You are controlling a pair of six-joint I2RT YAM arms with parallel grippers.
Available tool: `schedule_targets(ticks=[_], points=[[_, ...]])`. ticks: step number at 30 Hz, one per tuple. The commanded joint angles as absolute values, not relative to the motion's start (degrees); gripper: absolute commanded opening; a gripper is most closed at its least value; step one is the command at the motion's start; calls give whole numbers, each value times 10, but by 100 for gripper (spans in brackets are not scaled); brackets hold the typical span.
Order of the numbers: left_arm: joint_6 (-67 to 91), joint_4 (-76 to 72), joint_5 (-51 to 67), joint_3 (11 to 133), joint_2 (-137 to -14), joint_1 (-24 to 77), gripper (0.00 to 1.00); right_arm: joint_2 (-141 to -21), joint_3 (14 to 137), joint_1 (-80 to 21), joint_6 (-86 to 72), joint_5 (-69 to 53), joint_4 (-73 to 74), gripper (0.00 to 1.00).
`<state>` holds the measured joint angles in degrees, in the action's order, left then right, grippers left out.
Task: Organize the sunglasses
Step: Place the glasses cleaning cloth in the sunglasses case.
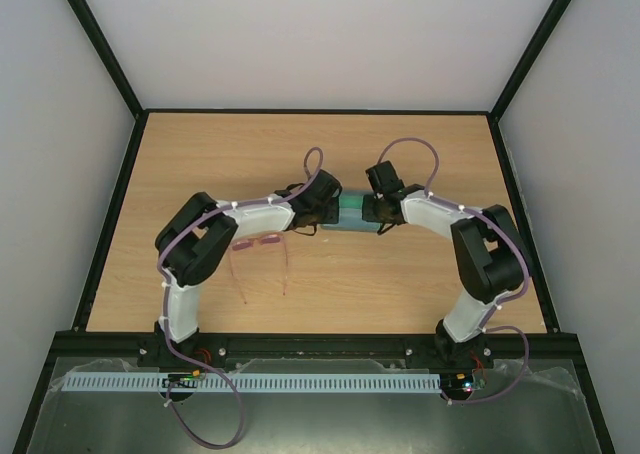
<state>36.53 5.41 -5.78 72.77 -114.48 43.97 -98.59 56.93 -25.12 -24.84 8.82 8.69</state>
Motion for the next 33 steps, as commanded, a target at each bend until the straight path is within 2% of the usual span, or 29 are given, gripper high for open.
schedule_targets(ticks=[1,6,8,10,11,14,21,31,33], points=[[365,62,-60,710,-1106,437,50,-940,562,-250,-248,67,94,25],[367,63,-62,701,-1087,437,48,-940,570,-260,-249,41,92,24],[369,59,-52,698,-1086,437,38,-948,572,-267,-251,31,89,24],[370,58,-44,696,-1087,440,21,-959,576,-276,-253,25,86,24],[371,58,-42,695,-1088,443,15,-965,576,-282,-254,24,86,24],[377,53,-44,682,-1087,452,8,-980,574,-295,-259,26,79,24],[384,41,-47,683,-1120,459,4,-1010,566,-302,-270,52,74,23],[383,37,-56,680,-1110,457,5,-1012,557,-302,-272,62,71,24],[381,40,-59,678,-1087,456,8,-990,559,-302,-270,62,75,28]])
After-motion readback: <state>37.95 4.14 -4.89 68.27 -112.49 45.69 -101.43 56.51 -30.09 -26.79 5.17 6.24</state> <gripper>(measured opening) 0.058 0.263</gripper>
